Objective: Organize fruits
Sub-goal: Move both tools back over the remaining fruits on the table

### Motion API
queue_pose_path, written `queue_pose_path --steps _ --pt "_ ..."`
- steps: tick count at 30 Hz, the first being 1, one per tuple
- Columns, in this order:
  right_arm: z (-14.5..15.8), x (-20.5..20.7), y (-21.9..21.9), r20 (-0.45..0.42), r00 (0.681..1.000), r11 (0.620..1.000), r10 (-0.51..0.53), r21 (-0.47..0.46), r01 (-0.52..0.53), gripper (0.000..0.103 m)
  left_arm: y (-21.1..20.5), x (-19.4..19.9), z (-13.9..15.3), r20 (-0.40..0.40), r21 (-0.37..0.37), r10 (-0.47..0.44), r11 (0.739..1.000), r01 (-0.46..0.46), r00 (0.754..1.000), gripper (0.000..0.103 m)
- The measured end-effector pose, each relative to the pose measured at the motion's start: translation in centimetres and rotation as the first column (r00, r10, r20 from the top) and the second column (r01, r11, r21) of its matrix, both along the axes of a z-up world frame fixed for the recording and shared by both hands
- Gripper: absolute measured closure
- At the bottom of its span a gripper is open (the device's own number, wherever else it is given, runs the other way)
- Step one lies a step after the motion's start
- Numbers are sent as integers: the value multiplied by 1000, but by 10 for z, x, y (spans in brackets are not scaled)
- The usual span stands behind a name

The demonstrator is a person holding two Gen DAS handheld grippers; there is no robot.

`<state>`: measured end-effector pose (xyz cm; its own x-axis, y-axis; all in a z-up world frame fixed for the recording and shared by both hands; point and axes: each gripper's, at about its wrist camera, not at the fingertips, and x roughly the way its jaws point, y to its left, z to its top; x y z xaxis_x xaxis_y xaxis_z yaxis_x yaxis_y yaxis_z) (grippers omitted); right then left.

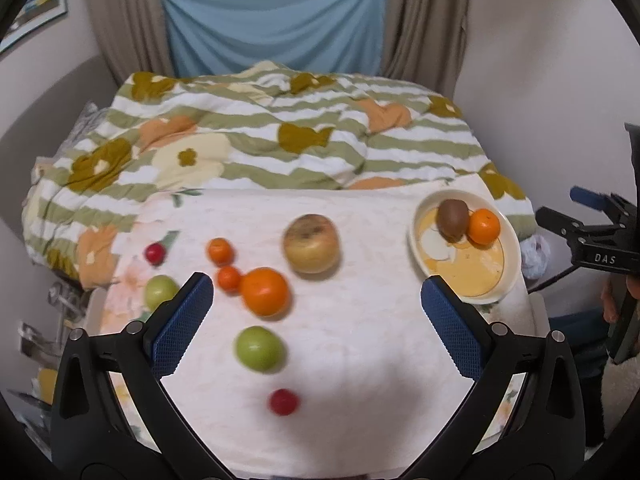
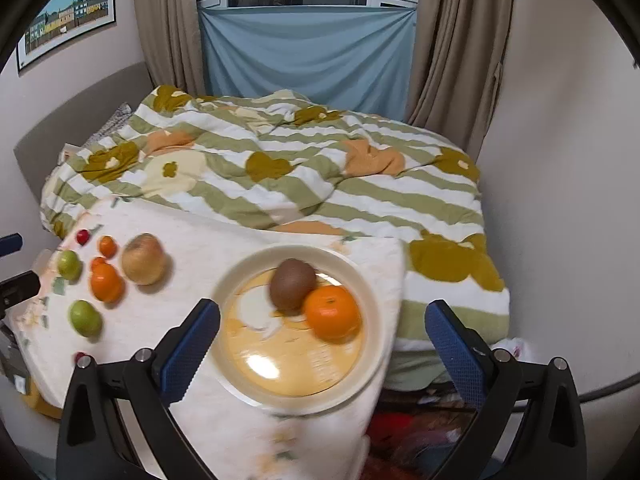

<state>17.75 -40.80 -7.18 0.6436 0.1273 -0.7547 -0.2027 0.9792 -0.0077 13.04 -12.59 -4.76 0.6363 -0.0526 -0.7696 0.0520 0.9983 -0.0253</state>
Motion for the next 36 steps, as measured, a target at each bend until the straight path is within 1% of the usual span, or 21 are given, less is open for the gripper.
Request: queue_pose_path --steps 2,5,8,11,14,17,20,22,26,29,31,36 --pt "6 -8 13 13 1000 1000 -10 4 10 1 19 -6 4 11 -10 10 1000 -10 1000 0" --pt "15 -18 40 28 999 1000 -30 -4 30 1 58 -12 11 19 -28 26 999 -26 999 0" --pt "22 -29 68 35 998 999 -46 9 46 1 95 -16 16 30 -27 29 999 -28 999 0" --pt "23 -36 97 26 997 998 -68 21 68 1 129 -14 16 27 -27 23 999 -22 999 0" --pt "21 -41 128 18 996 995 -89 40 88 1 158 -10 10 12 -29 8 1000 -8 1000 0" --pt "15 -43 156 -1 994 993 -113 31 113 1 181 -7 4 16 2 -14 1000 14 1000 0" --pt "8 -45 181 -22 992 991 -128 34 128 1 197 -4 -4 16 37 -58 998 57 998 0" --pt "2 -45 199 -38 989 989 -143 34 144 1 209 1 -9 4 36 -89 995 89 996 0" --pt "-8 -45 225 -67 981 982 -183 42 186 1 228 18 -27 -53 18 -159 987 160 986 0" --pt "-18 -43 238 -88 972 974 -216 53 222 1 237 30 -43 -97 -12 -207 978 207 973 0" --pt "-27 -40 245 -100 966 968 -236 63 243 1 240 36 -53 -113 -20 -225 974 224 968 0" --pt "-53 -30 257 -150 958 963 -243 85 257 1 237 52 -81 -160 -32 -291 957 290 943 0"
